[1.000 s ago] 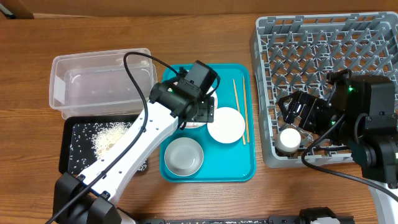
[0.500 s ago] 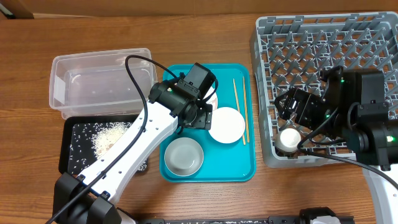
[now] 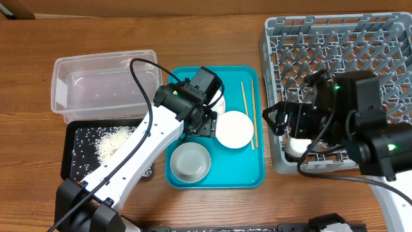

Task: Sort waste into correct bins and load items into the dishwasher
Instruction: 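Grasp the red snack wrapper on the white plate with left gripper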

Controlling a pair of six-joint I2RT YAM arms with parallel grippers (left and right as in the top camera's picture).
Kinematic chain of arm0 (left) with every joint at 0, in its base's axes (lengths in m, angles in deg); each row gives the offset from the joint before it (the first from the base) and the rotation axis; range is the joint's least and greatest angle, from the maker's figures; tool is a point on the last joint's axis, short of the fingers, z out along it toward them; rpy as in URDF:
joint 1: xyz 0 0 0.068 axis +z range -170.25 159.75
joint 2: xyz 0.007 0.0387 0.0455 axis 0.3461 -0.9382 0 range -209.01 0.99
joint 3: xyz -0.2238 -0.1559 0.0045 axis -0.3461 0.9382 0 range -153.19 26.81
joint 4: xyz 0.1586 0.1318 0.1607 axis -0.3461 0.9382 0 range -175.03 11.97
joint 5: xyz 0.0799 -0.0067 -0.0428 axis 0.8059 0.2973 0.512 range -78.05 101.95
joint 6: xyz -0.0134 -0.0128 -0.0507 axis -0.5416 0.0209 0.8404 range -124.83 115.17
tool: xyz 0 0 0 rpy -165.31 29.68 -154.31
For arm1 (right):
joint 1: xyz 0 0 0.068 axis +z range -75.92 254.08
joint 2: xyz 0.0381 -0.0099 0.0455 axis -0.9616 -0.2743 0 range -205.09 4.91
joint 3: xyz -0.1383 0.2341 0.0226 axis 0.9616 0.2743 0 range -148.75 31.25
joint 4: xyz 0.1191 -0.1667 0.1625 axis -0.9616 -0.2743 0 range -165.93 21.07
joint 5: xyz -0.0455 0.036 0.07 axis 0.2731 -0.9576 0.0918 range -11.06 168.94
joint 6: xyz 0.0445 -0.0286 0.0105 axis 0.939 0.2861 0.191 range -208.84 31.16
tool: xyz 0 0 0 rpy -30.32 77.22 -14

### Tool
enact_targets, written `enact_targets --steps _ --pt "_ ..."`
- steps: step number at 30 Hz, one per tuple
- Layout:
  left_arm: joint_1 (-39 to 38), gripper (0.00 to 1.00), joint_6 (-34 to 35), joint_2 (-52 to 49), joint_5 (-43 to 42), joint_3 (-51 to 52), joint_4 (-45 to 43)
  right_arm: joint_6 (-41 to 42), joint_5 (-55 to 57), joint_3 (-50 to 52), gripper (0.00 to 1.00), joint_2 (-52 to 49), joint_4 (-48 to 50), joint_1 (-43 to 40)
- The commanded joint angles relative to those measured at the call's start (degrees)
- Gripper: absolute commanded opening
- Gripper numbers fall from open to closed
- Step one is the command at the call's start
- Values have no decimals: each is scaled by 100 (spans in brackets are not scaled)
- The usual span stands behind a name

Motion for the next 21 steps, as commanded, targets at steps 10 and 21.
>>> enact_targets --steps 10,21 --pt "334 87 216 153 455 -85 485 -87 271 -68 100 46 188 127" --pt "450 89 -396 -302 417 -70 -748 151 273 -68 100 46 186 127"
